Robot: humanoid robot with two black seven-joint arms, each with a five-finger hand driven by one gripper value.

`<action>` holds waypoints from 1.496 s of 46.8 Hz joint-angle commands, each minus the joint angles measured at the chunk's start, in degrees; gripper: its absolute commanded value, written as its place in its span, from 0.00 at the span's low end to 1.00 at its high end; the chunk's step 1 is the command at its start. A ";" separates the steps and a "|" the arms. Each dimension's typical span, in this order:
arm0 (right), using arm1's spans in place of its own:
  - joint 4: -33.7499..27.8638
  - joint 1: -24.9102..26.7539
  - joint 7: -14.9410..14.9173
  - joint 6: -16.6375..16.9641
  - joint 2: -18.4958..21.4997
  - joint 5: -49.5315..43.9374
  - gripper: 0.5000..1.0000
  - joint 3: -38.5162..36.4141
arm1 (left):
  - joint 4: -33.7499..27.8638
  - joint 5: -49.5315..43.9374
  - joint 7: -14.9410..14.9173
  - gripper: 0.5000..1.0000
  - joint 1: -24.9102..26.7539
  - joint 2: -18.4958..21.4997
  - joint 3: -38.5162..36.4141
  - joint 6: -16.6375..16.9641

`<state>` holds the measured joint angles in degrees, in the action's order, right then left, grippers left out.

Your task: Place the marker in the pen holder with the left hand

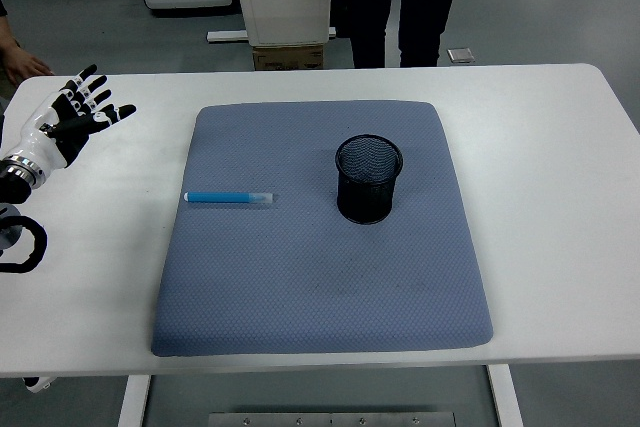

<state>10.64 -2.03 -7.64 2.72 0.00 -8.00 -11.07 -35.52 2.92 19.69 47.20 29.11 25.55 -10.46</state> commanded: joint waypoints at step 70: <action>-0.01 0.01 0.08 0.00 0.00 0.00 1.00 0.00 | -1.75 3.76 1.66 1.00 15.82 0.33 -24.31 -6.77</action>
<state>10.64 -2.04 -7.63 2.72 0.00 -7.97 -11.08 -37.22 6.92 19.91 61.23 29.44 4.19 -16.72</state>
